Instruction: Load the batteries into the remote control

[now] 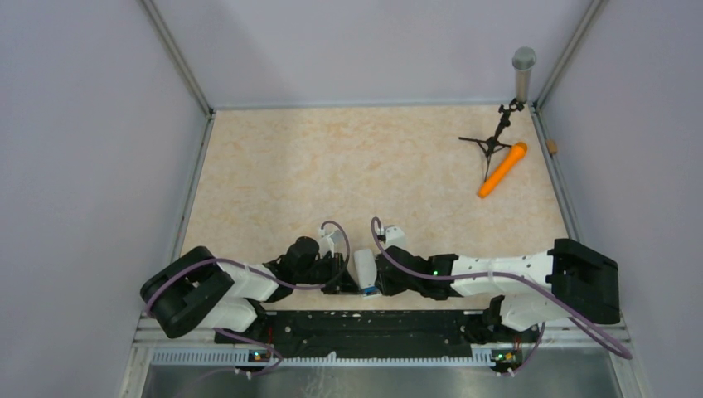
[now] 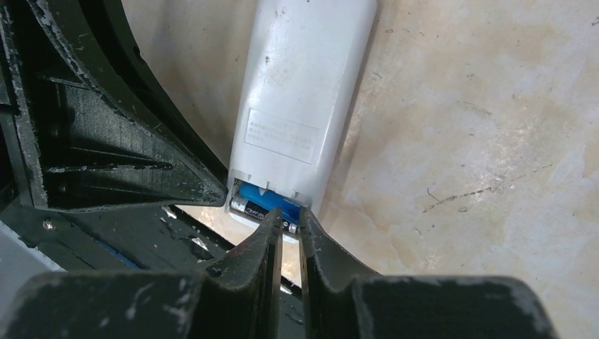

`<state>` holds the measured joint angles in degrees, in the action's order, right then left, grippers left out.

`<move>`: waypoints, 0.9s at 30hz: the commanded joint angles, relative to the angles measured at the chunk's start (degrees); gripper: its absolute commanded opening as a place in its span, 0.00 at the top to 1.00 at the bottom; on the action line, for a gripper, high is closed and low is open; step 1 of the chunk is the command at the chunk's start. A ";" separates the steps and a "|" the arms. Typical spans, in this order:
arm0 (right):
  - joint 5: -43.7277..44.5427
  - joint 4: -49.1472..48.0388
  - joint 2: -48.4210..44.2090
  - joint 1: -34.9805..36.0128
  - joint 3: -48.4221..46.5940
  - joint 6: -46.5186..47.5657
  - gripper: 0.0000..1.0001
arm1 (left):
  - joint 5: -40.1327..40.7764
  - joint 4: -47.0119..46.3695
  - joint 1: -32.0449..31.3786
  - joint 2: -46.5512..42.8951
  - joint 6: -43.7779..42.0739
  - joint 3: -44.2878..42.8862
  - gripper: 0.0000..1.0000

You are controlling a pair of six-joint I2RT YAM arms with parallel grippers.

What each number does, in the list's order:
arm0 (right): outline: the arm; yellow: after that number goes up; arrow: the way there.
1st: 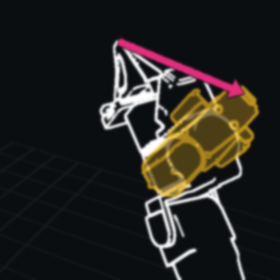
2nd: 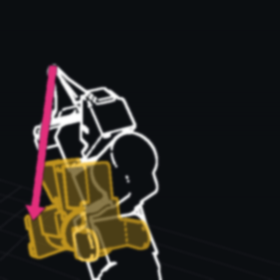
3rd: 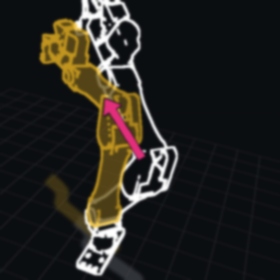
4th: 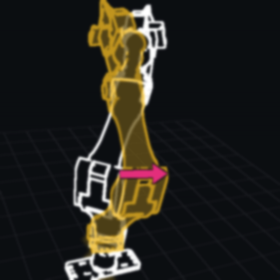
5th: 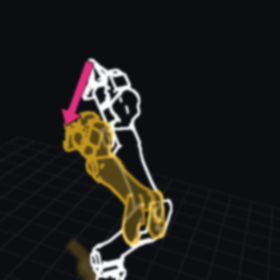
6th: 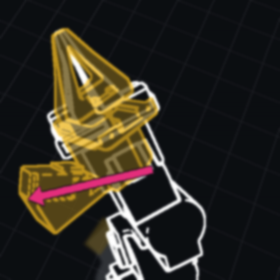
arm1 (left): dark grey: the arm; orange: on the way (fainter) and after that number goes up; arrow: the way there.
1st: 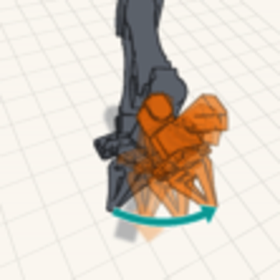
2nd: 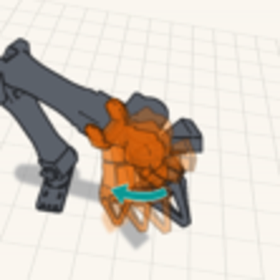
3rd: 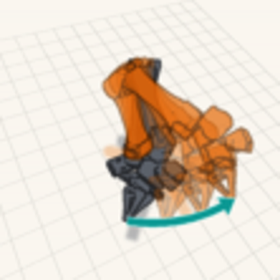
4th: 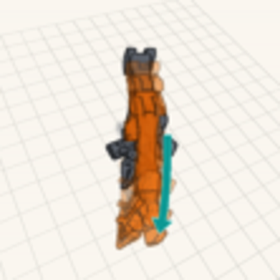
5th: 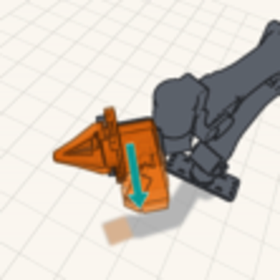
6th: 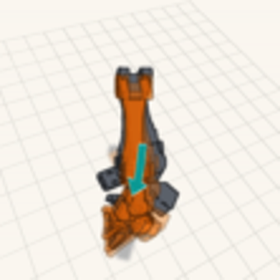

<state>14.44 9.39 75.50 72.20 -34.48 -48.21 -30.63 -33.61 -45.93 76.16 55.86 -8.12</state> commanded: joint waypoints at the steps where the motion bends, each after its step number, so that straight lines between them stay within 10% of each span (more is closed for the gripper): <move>1: -0.49 -1.96 0.47 -0.46 0.28 -0.38 0.87 | -0.37 -3.64 -0.25 0.99 0.17 -0.04 0.81; 27: -6.84 -5.10 6.87 0.50 -0.59 0.28 0.97 | -1.53 -5.66 -0.27 3.72 0.92 -1.59 0.90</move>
<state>11.90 7.31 78.50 71.77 -34.61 -47.66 -31.55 -35.75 -45.67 78.98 57.12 -8.14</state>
